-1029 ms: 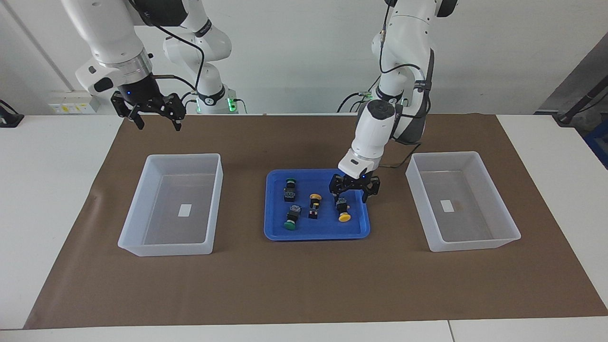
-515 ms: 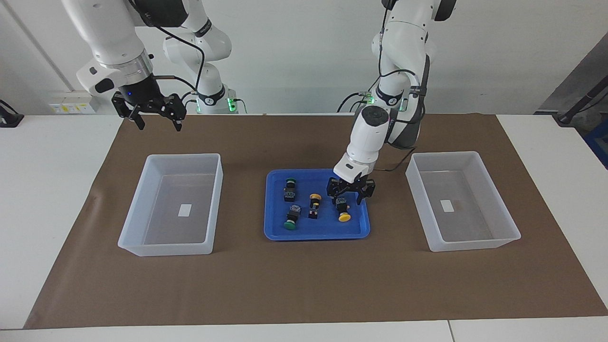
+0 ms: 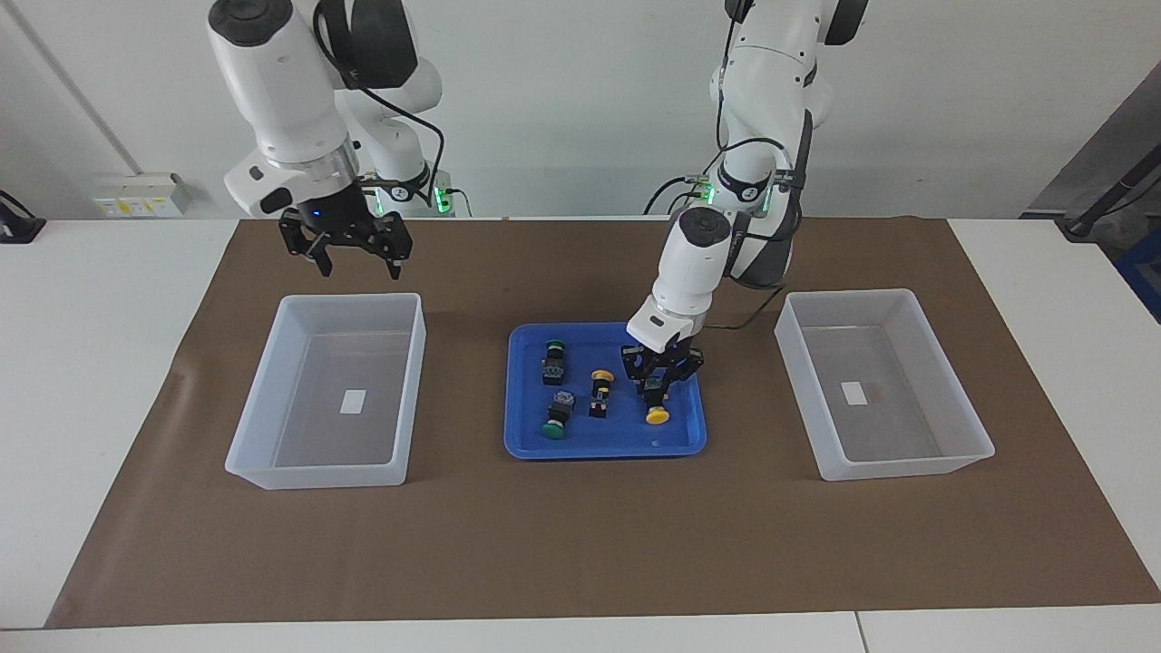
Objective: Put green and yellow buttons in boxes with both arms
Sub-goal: 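Grasp the yellow button with the left gripper while the right gripper reaches the tray, then drop the yellow button in the box with the left gripper while the right grasps green, then carry the green button into the box with the right gripper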
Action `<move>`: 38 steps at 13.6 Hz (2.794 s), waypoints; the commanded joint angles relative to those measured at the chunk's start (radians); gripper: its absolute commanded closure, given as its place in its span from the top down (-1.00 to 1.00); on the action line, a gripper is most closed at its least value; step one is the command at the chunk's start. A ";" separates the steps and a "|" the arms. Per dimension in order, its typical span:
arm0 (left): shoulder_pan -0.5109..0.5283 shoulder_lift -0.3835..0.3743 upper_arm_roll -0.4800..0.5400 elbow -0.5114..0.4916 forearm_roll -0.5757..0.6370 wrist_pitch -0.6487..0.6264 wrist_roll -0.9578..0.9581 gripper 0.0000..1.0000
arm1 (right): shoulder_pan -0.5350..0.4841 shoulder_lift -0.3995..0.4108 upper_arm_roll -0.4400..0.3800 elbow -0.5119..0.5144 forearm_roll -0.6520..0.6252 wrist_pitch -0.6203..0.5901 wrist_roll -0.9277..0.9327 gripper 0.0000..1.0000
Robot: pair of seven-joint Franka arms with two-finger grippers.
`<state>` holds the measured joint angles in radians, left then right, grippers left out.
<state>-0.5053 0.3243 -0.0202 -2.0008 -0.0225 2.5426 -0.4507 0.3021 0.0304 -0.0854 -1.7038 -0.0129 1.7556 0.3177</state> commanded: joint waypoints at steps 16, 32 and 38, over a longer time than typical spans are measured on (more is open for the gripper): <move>0.485 -0.266 0.031 -0.038 -0.004 -0.191 0.487 -1.00 | 0.353 0.356 -0.002 -0.204 -0.009 0.622 0.422 1.00; 0.515 -0.004 0.034 0.008 -0.004 0.041 0.603 0.99 | 0.254 0.171 -0.013 -0.114 -0.029 0.377 0.356 -1.00; 0.482 -0.137 0.023 0.082 -0.004 -0.166 0.577 1.00 | -0.036 0.132 -0.011 -0.135 -0.022 0.335 -0.150 -1.00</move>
<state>0.0030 0.2641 0.0083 -1.9531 -0.0212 2.5001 0.1348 0.3369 0.1730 -0.1116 -1.8123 -0.0267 2.0832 0.2815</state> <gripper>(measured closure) 0.000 0.599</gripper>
